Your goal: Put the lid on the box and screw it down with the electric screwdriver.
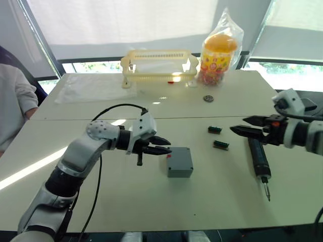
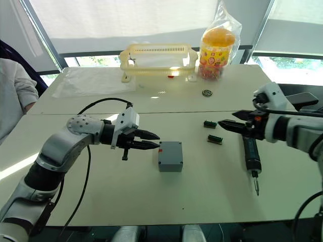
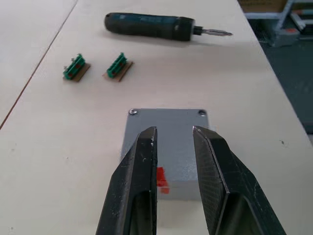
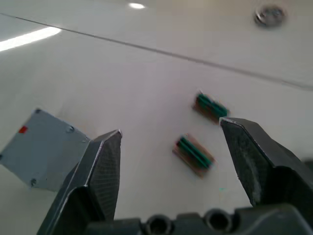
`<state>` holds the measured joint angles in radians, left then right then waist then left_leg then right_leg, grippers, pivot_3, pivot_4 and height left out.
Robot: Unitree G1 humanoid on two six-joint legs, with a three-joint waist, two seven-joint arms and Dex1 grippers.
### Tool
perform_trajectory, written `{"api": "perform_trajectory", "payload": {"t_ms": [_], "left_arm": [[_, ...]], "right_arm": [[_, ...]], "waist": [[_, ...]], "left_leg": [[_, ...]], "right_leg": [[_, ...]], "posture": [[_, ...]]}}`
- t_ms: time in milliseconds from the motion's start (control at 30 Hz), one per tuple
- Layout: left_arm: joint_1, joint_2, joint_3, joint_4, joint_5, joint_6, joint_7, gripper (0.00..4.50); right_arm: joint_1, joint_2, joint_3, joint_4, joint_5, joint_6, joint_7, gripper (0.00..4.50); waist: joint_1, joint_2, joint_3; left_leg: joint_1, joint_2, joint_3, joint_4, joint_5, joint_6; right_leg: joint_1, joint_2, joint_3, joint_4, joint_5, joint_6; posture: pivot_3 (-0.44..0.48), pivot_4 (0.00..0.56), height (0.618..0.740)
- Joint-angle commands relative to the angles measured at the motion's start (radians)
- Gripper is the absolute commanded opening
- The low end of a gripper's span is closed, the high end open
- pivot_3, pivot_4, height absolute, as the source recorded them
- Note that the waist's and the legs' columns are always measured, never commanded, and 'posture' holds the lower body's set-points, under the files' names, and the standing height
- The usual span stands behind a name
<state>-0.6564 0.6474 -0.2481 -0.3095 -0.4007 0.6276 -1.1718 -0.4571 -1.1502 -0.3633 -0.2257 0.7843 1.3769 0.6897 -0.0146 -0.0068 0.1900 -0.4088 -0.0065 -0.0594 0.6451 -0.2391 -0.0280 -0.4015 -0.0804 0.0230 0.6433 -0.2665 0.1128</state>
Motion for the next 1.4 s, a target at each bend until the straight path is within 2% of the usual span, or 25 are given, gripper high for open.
{"api": "perform_trajectory", "payload": {"t_ms": [33,100,233,333,500,767,1133,1233,1333,1367,1400], "left_arm": [[0.014,0.026,0.016,-0.076,-0.040,-0.020,-0.041,1.13],[0.014,0.025,0.009,-0.090,-0.045,-0.025,-0.045,1.13],[0.022,-0.023,-0.030,-0.104,-0.020,-0.038,0.001,1.13],[0.053,-0.066,-0.048,-0.130,-0.008,-0.036,0.061,1.13],[0.111,-0.073,-0.049,-0.215,-0.041,-0.007,0.096,1.13],[0.121,-0.120,-0.044,-0.274,-0.073,0.064,0.197,1.13],[0.138,-0.122,-0.054,-0.297,-0.085,0.099,0.266,1.13],[0.152,-0.117,-0.049,-0.307,-0.085,0.107,0.284,1.13],[0.160,-0.108,-0.039,-0.307,-0.081,0.107,0.294,1.13],[0.160,-0.103,-0.037,-0.304,-0.080,0.104,0.294,1.13],[0.160,-0.099,-0.035,-0.301,-0.081,0.101,0.293,1.13]], "right_arm": [[-0.016,-0.120,0.071,0.076,-0.028,0.074,0.035,4.43],[-0.007,-0.182,0.129,0.105,-0.043,0.079,0.068,4.43],[-0.087,-0.248,0.289,0.208,-0.064,0.125,0.136,4.43],[-0.201,-0.224,0.379,0.325,-0.035,0.224,0.169,4.43],[-0.230,-0.254,0.515,0.413,-0.009,0.238,0.153,4.43],[-0.244,-0.172,0.575,0.418,-0.087,0.238,0.089,4.43],[-0.339,0.003,0.637,0.603,-0.226,0.235,0.013,4.43],[-0.325,0.009,0.694,0.570,-0.250,0.231,0.022,3.62],[-0.319,0.012,0.711,0.556,-0.251,0.238,0.031,2.13],[-0.311,0.009,0.714,0.552,-0.245,0.238,0.031,1.81],[-0.302,0.004,0.716,0.545,-0.239,0.238,0.031,1.78]], "waist": [[-0.002,0.001,0.000],[-0.001,0.001,0.000],[0.001,0.001,0.000],[0.001,0.002,0.000],[0.002,0.001,0.001],[0.003,0.001,0.001],[0.002,0.001,0.000],[0.003,0.001,0.000],[0.004,-0.001,0.000],[0.004,-0.001,0.000],[0.004,-0.001,-0.001]], "left_leg": [[0.000,0.000,0.001,0.000,0.000,0.000],[0.000,0.001,0.002,0.000,0.000,0.000],[-0.001,0.001,0.002,0.000,0.000,0.000],[-0.001,0.000,0.003,0.001,0.000,0.000],[-0.001,0.001,0.003,0.000,0.000,0.000],[-0.002,0.000,0.003,0.001,0.000,0.000],[-0.002,0.000,0.003,0.001,0.000,0.000],[-0.001,0.000,0.002,0.001,0.000,0.000],[-0.001,0.000,0.001,0.001,0.000,0.000],[-0.001,0.000,0.001,0.002,0.000,0.000],[-0.001,0.000,0.001,0.002,0.000,0.000]], "right_leg": [[-0.001,0.000,0.000,0.000,0.000,0.000],[-0.002,0.001,0.001,0.000,0.000,0.000],[-0.002,0.001,0.001,0.000,0.000,0.000],[-0.002,0.000,0.002,-0.001,0.000,0.000],[-0.002,0.001,0.002,-0.002,0.000,0.001],[-0.002,0.001,0.002,-0.003,0.001,0.002],[-0.002,0.001,0.002,-0.002,0.002,0.003],[-0.001,0.001,0.002,-0.002,0.002,0.003],[-0.001,0.001,0.001,-0.003,0.002,0.003],[0.000,0.001,0.001,-0.003,0.002,0.003],[0.001,0.001,0.001,-0.004,0.002,0.003]], "posture": [[0.000,0.150,0.740],[0.000,0.150,0.740],[0.000,0.150,0.740],[0.000,0.150,0.740],[0.000,0.150,0.740],[0.000,0.150,0.740],[0.000,0.150,0.740],[0.000,0.150,0.740],[0.000,0.150,0.740],[0.000,0.150,0.740],[0.000,0.150,0.740]]}}
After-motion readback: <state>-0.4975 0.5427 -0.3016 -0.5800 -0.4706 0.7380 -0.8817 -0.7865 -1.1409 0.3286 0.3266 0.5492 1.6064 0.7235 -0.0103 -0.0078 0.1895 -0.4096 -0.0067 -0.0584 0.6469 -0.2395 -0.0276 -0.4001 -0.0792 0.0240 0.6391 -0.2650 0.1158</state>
